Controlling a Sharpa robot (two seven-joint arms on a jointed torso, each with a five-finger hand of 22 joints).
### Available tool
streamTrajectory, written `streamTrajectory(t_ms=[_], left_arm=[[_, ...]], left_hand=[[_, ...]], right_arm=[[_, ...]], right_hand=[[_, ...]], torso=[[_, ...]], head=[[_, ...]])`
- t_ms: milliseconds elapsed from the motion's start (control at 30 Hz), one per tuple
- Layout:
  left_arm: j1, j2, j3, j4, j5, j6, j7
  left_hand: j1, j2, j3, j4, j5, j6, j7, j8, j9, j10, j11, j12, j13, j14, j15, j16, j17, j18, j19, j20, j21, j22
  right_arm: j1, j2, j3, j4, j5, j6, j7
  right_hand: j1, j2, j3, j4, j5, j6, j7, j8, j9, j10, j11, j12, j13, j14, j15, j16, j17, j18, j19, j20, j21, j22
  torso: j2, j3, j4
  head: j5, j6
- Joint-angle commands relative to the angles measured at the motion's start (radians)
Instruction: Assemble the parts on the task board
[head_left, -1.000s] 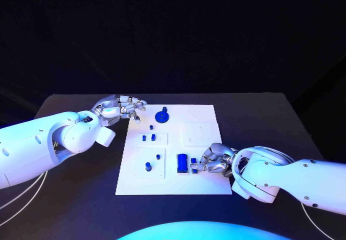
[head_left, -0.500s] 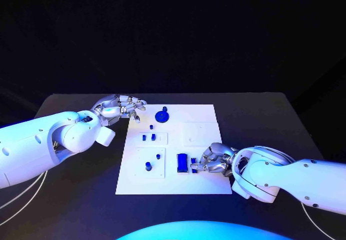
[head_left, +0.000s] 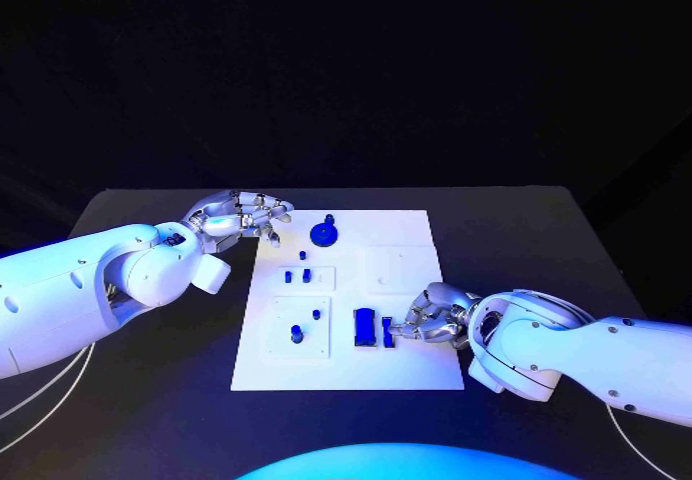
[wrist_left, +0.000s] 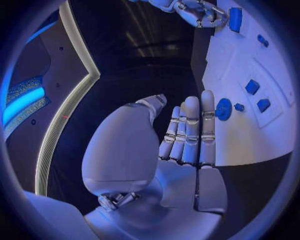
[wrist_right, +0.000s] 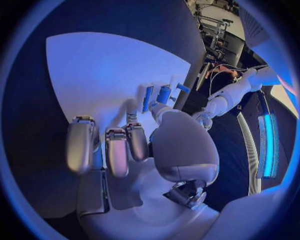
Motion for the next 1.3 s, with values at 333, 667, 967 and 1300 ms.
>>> streamTrajectory(t_ms=[333,667,967,1300], left_arm=[[0.0,0.002,0.0,0.002,0.01,0.004,0.02],[-0.001,0.012,0.0,-0.013,0.048,-0.063,0.085],[-0.008,0.035,0.0,-0.056,0.122,-0.167,0.178],[-0.02,0.103,0.001,-0.143,0.195,-0.258,0.294]], left_hand=[[0.003,0.008,-0.004,0.003,0.002,-0.009,0.0,0.006,-0.001,-0.009,-0.001,0.003,-0.001,-0.007,0.003,-0.002,-0.002,0.014,0.002,0.003,-0.004,-0.001],[0.005,0.01,-0.006,0.005,0.002,-0.01,0.0,0.009,-0.002,-0.008,-0.002,0.006,-0.001,-0.007,0.003,-0.002,-0.002,0.014,0.003,0.003,-0.006,-0.002],[0.022,0.003,-0.011,0.021,0.003,-0.024,0.011,0.027,-0.009,-0.047,0.018,-0.013,-0.031,-0.182,0.034,-0.129,-0.071,0.007,-0.109,0.035,-0.13,-0.065],[0.057,0.012,-0.069,0.031,0.003,-0.089,-0.02,0.0,-0.071,-0.079,0.07,-0.253,-0.191,-0.336,0.12,-0.641,-0.305,-0.004,-0.24,0.13,-0.588,-0.355]], right_arm=[[0.017,0.0,0.005,-0.04,0.046,-0.071,0.152],[0.072,-0.005,0.026,-0.164,0.477,-0.128,0.59],[0.101,0.065,0.046,-0.426,0.803,-0.066,0.859],[0.101,0.161,0.056,-0.682,0.897,0.024,0.987]], right_hand=[[0.021,-0.01,-0.01,-0.001,0.0,-0.01,0.009,-0.009,-0.004,-0.002,0.005,-0.009,0.108,0.086,0.002,0.0,0.182,-0.013,0.018,0.0,-0.03,0.187],[0.173,0.008,0.011,-0.043,0.004,-0.1,0.055,-0.081,-0.029,-0.161,0.045,-0.221,-0.057,0.028,0.036,-0.113,-0.028,0.041,-0.093,0.03,-0.371,0.097],[0.227,-0.012,0.091,-0.07,0.004,-0.202,0.112,-0.113,-0.04,-0.52,0.101,-0.677,-0.463,-0.263,0.089,-0.619,-0.614,0.109,-0.351,0.082,-0.997,-0.164],[0.21,-0.057,0.22,-0.091,0.0,-0.196,0.163,-0.214,-0.128,-0.537,0.179,-1.087,-1.01,-0.524,0.198,-1.177,-0.87,0.114,-0.624,0.205,-1.222,-0.56]], torso=[[-0.001,-0.0011,0.0006],[-0.014,-0.0086,0.0015],[-0.036,-0.0187,-0.0042],[-0.058,-0.0151,-0.0023]], head=[[0.002,0.005],[0.001,0.025],[0.009,0.063],[0.015,0.112]])
